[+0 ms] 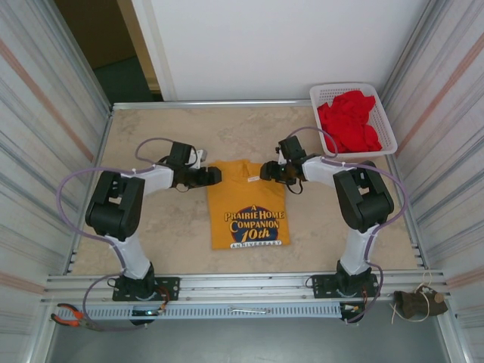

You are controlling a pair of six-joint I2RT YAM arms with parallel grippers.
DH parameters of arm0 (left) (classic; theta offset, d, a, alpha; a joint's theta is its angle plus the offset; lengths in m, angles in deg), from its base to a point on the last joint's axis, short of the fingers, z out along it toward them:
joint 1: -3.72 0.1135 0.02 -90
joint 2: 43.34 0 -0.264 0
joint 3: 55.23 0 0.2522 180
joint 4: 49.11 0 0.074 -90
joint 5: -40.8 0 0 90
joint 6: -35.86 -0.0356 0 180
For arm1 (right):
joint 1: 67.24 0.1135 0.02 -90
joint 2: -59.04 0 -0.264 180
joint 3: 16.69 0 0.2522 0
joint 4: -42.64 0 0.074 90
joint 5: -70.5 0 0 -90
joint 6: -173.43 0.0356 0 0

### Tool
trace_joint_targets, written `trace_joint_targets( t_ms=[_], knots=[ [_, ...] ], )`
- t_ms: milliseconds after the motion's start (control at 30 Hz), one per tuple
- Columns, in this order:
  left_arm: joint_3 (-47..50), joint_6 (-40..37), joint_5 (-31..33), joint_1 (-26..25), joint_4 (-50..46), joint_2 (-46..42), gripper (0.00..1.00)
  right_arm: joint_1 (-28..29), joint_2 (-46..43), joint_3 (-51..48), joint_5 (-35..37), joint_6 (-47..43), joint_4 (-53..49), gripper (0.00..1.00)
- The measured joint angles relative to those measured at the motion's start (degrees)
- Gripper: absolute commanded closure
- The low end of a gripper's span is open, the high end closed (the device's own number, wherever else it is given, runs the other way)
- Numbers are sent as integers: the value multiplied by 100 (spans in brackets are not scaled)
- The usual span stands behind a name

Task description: Fold the inside-out t-shirt

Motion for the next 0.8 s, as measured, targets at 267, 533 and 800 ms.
trace_joint_targets(
  t_ms=[267, 533, 800],
  knots=[
    [9, 116, 48, -210, 367, 127, 30, -81, -35, -188, -79, 133, 264, 49],
    [221, 339, 295, -225, 726, 122, 58, -144, -17, -422, -205, 302, 575, 96],
    [588, 667, 188, -293, 1650, 111, 62, -210, 35, -503, -507, 592, 885, 92]
  ],
)
